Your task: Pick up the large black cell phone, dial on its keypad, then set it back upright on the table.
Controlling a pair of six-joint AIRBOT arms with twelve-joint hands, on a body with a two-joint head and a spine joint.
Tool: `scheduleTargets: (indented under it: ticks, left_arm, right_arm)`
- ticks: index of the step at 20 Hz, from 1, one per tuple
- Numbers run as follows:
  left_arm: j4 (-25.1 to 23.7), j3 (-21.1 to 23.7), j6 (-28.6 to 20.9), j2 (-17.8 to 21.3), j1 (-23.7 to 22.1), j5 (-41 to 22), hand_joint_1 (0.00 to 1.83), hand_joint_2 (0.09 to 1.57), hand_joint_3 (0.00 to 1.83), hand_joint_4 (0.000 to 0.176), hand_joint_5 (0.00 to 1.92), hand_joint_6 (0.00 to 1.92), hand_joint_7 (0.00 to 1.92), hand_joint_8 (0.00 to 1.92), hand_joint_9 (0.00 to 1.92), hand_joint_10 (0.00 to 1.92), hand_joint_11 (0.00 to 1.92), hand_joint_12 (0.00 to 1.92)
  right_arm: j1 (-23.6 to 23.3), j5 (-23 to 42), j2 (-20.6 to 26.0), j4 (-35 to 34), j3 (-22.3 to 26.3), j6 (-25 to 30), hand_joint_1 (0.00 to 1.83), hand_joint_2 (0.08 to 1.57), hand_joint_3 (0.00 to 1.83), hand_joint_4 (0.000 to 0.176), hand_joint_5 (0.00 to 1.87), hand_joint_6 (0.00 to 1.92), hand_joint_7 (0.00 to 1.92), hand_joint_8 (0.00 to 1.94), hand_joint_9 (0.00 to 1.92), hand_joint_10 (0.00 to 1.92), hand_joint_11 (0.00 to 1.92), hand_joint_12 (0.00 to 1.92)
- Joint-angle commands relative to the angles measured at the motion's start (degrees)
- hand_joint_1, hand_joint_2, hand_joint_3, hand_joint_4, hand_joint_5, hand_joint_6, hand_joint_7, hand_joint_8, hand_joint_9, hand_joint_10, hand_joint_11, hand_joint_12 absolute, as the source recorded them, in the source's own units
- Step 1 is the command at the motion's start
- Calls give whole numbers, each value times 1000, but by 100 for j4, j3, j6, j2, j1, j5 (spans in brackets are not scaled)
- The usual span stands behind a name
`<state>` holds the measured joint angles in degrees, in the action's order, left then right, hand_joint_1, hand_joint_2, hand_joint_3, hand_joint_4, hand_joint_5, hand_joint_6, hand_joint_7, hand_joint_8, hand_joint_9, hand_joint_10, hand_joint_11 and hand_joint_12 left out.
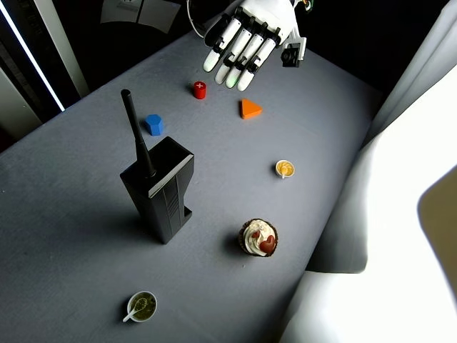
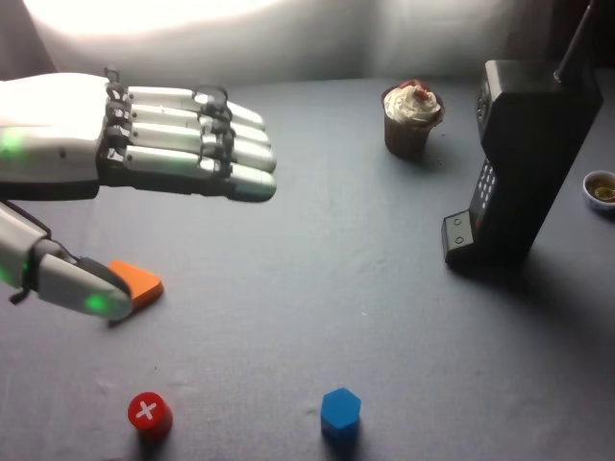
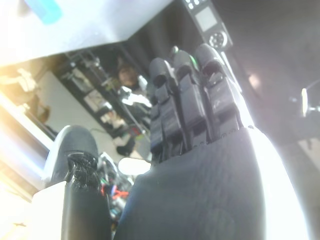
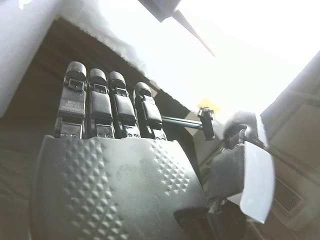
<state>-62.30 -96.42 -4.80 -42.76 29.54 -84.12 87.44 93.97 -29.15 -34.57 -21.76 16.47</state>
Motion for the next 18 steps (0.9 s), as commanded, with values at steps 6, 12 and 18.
scheduleTargets:
  ticks: [6, 12, 18]
  left_arm:
    - [389, 3, 29, -31, -172, -432, 0, 1128, 3, 8, 88, 2, 75, 2, 59, 1, 0, 175]
    - [335, 8, 167, -33, -208, -541, 0, 1143, 4, 7, 75, 0, 64, 1, 56, 3, 0, 161]
    - [245, 136, 624, -32, -172, -435, 0, 1149, 0, 8, 63, 2, 46, 1, 38, 2, 0, 145]
  right_arm:
    - [32, 711, -51, -53, -147, -20, 68, 895, 3, 0, 23, 4, 50, 5, 51, 5, 0, 296]
    - [181, 711, -189, -51, -455, -69, 220, 891, 0, 0, 0, 0, 18, 2, 8, 1, 0, 200]
    - [340, 711, -364, -208, -834, -85, 359, 912, 3, 0, 0, 0, 0, 0, 0, 0, 0, 106]
